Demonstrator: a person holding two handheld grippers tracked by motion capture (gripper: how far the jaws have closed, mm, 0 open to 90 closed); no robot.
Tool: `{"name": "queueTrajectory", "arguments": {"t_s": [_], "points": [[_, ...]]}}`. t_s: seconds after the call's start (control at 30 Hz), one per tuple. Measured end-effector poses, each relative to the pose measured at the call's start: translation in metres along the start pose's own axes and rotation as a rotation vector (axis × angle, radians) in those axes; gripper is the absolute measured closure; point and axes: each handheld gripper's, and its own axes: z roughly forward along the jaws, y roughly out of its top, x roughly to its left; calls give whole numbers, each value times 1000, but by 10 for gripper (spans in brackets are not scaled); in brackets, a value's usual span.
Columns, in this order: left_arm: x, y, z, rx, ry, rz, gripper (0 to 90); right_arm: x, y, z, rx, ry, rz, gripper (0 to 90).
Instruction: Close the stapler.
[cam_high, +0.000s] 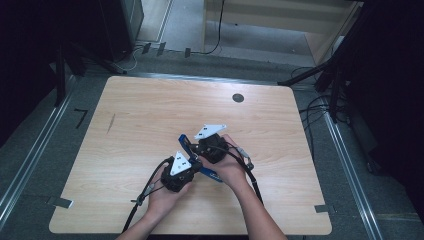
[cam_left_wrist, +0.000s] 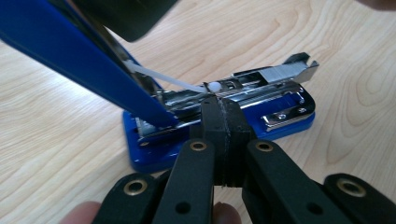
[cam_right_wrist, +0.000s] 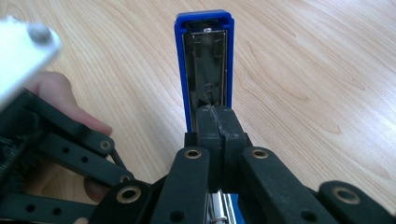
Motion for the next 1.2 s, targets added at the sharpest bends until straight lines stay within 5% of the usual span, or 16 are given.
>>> {"name": "queueTrajectory", "arguments": {"t_s": [0.33,0.5,0.67,1.2], "points": [[-3,3,6,27,-8,32,900,-1,-5,-7,-11,2,20,900],[-2,3,8,42,-7,16,900,-1,-7,-10,-15,1,25,900],[-6,3,9,53,9,58,900,-3,-12,-15,-27,5,33,900],[-4,4,11,83,23,45,900,-5,-27,-23,-44,4,65,900]]}}
